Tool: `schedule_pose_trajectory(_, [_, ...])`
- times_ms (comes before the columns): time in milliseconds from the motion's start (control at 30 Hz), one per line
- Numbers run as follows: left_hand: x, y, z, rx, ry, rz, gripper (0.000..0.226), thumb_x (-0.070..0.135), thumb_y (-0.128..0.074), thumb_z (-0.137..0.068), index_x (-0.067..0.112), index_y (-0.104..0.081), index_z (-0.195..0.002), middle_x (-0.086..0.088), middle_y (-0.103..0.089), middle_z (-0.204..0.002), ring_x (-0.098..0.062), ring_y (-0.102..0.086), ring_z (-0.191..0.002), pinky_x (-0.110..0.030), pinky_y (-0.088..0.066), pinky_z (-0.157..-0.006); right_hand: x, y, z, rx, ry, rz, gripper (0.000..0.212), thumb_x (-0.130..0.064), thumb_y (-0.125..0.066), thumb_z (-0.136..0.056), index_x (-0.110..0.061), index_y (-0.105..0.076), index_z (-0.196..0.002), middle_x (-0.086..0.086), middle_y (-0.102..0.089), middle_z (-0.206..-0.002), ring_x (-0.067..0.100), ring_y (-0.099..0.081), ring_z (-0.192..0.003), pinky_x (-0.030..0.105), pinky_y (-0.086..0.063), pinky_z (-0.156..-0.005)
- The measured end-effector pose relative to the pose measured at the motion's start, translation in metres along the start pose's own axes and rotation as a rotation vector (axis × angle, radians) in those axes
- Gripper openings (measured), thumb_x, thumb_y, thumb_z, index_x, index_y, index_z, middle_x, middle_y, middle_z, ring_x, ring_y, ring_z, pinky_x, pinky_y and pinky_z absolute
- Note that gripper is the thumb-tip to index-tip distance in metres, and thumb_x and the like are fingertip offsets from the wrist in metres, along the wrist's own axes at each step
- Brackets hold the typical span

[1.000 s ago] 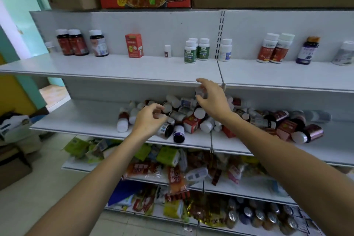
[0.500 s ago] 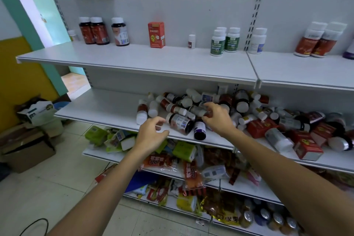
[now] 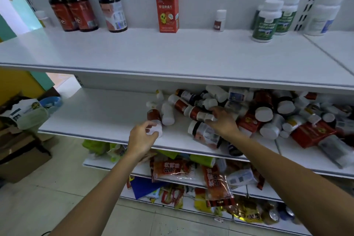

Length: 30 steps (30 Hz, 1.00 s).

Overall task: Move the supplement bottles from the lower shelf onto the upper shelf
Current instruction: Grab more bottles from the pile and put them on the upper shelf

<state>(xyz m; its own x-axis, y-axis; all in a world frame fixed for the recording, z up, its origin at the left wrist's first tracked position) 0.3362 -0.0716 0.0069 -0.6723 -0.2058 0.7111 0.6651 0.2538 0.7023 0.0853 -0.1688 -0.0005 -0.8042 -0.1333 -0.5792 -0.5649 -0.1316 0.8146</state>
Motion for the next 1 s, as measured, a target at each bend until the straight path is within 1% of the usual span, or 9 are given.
schedule_pose_trajectory(100, [-0.019,0.000,-0.025,-0.021,0.025,-0.015,0.028,0.013,-0.064,-0.084,0.011,-0.063,-0.112,-0.010,-0.061,-0.112,-0.018,-0.054,-0.098,-0.022,-0.037,-0.081,0.005,-0.015,-0.013,-0.050,-0.049,0.038,0.055,-0.029,-0.058,-0.091,-0.011,-0.039,-0.139,0.015,-0.043,-0.141,0.031,-0.040,-0.128,0.037,-0.036,-0.103])
schedule_pose_trajectory(267, [-0.038,-0.014,-0.048,-0.093,0.054,-0.032,0.036,0.017,-0.065,-0.083,0.008,-0.059,-0.118,-0.013,-0.058,-0.115,-0.024,-0.056,-0.103,-0.023,-0.038,-0.080,0.007,-0.019,-0.023,-0.020,-0.100,0.057,0.034,-0.022,-0.057,-0.090,-0.009,-0.057,-0.121,0.016,-0.057,-0.123,0.031,-0.053,-0.112,0.035,-0.045,-0.090])
schedule_pose_trajectory(367, [-0.045,-0.025,-0.058,-0.137,0.086,-0.067,0.055,0.027,-0.072,-0.078,0.008,-0.050,-0.125,-0.017,-0.053,-0.116,-0.030,-0.055,-0.101,-0.029,-0.044,-0.080,0.008,-0.019,-0.027,-0.006,-0.109,0.033,0.038,-0.024,-0.062,-0.087,-0.011,-0.058,-0.122,0.015,-0.056,-0.123,0.029,-0.053,-0.111,0.033,-0.043,-0.090])
schedule_pose_trajectory(467, [-0.048,-0.043,-0.061,-0.221,0.112,-0.050,0.076,0.041,-0.074,-0.073,0.017,-0.037,-0.135,-0.014,-0.046,-0.118,-0.032,-0.053,-0.102,-0.031,-0.044,-0.080,0.006,-0.015,-0.028,0.035,-0.107,-0.007,0.035,-0.021,-0.063,-0.086,-0.010,-0.059,-0.119,0.015,-0.057,-0.117,0.027,-0.055,-0.105,0.034,-0.046,-0.085])
schedule_pose_trajectory(600, [-0.053,-0.051,-0.067,-0.203,0.168,0.008,0.090,0.047,-0.076,-0.069,0.013,-0.029,-0.138,-0.017,-0.050,-0.121,-0.036,-0.054,-0.108,-0.040,-0.048,-0.085,-0.014,-0.010,-0.027,0.073,-0.037,0.025,0.027,-0.017,-0.064,-0.085,-0.005,-0.063,-0.108,0.013,-0.061,-0.107,0.027,-0.058,-0.098,0.030,-0.044,-0.076])
schedule_pose_trajectory(700, [-0.062,-0.047,-0.070,-0.156,0.234,0.079,0.088,0.034,-0.078,-0.071,0.008,-0.027,-0.138,-0.019,-0.052,-0.124,-0.037,-0.054,-0.111,-0.039,-0.047,-0.089,-0.023,-0.010,-0.027,0.094,-0.009,-0.065,0.033,-0.019,-0.066,-0.084,-0.007,-0.060,-0.113,0.011,-0.060,-0.113,0.027,-0.057,-0.104,0.036,-0.047,-0.084])
schedule_pose_trajectory(800, [-0.070,-0.037,-0.066,-0.102,0.283,0.162,0.078,0.024,-0.075,-0.072,0.009,-0.032,-0.135,-0.016,-0.055,-0.122,-0.030,-0.057,-0.104,-0.029,-0.044,-0.078,-0.026,-0.014,-0.031,0.084,-0.026,-0.209,0.036,-0.021,-0.071,-0.081,-0.012,-0.059,-0.113,0.007,-0.061,-0.112,0.024,-0.058,-0.104,0.043,-0.049,-0.089])
schedule_pose_trajectory(900, [-0.068,-0.014,-0.059,-0.042,0.300,0.230,0.066,0.022,-0.073,-0.076,0.009,-0.039,-0.131,-0.010,-0.055,-0.113,-0.021,-0.052,-0.087,-0.025,-0.041,-0.071,-0.031,-0.019,-0.032,0.064,-0.080,-0.360,0.031,-0.023,-0.072,-0.079,-0.019,-0.061,-0.107,0.002,-0.063,-0.109,0.020,-0.059,-0.102,0.039,-0.050,-0.090])
schedule_pose_trajectory(1000, [-0.064,0.016,-0.051,0.055,0.263,0.251,0.058,0.022,-0.073,-0.076,0.009,-0.046,-0.125,-0.003,-0.050,-0.104,-0.021,-0.050,-0.091,-0.025,-0.039,-0.075,-0.040,-0.025,-0.031,0.042,-0.094,-0.433,0.026,-0.031,-0.070,-0.080,-0.020,-0.064,-0.104,-0.001,-0.065,-0.103,0.017,-0.060,-0.098,0.028,-0.047,-0.079])
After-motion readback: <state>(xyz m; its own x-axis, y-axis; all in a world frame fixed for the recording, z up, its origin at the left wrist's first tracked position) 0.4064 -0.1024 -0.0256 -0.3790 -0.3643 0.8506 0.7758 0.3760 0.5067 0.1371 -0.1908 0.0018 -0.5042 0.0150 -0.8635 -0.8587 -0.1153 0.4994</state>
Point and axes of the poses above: each hand's wrist, its own z-axis away from the middle knuckle, its own y-axis out of the back of the hand, x = y × z, the point moved 10 cm from there along -z, towards the middle knuckle
